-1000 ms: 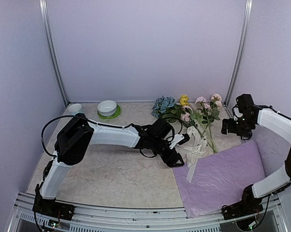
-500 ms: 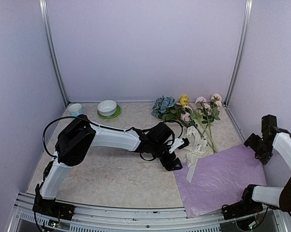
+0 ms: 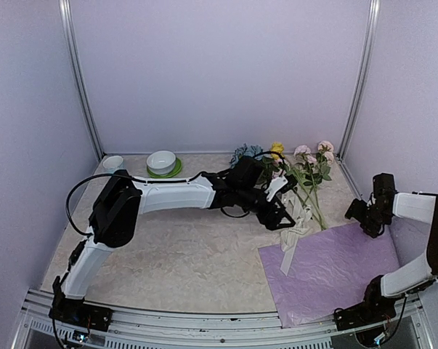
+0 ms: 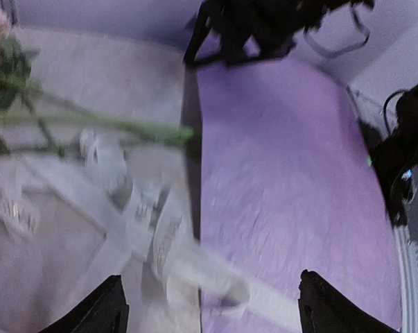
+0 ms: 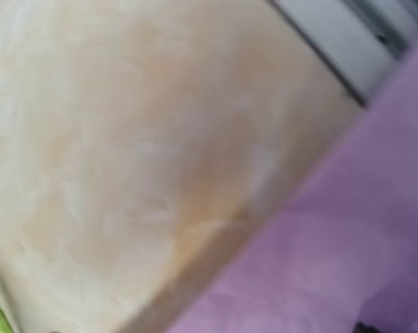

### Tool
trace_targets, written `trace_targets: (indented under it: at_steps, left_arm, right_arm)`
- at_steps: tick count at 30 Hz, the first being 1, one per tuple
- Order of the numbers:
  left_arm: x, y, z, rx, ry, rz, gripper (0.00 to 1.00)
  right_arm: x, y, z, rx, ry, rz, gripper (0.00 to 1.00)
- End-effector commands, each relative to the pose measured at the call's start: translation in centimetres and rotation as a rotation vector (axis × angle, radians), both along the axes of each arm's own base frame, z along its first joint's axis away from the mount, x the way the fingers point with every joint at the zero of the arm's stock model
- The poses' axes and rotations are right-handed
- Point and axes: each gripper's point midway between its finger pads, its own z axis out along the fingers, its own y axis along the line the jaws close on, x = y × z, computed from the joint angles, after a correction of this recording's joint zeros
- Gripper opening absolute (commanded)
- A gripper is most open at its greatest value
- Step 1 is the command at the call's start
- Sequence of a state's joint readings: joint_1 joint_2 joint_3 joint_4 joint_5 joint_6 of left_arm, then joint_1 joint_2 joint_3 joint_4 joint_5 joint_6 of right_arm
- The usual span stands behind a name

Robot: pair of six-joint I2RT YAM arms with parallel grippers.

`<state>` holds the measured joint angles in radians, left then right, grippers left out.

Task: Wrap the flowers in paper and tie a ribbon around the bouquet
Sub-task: Pick up the folded wrapping paper from the corner of the board.

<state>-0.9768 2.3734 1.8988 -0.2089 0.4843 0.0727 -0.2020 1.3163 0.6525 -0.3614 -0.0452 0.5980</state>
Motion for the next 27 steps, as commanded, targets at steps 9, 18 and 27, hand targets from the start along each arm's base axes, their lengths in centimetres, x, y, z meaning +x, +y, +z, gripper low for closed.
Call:
trace_targets:
  at_steps: [9,18,27]
  left_arm:
    - [-2.7,-8.8,0.8,-0.210,0.248,-0.075,0.77]
    - [-0.6,-3.0,0.7,-0.089,0.149,0.087,0.73]
    - [2.0,7.8,0.0,0.006,0.107,0.267,0.74]
  right_arm:
    - [4.0,4.4,5.3,-0.068,-0.111,0.440,0.86]
    - [6.2,13.0,6.9,-0.113,0.049,0.909,0.78]
    - [1.6,18.1,5.3,-0.095,-0.087,1.397,0.72]
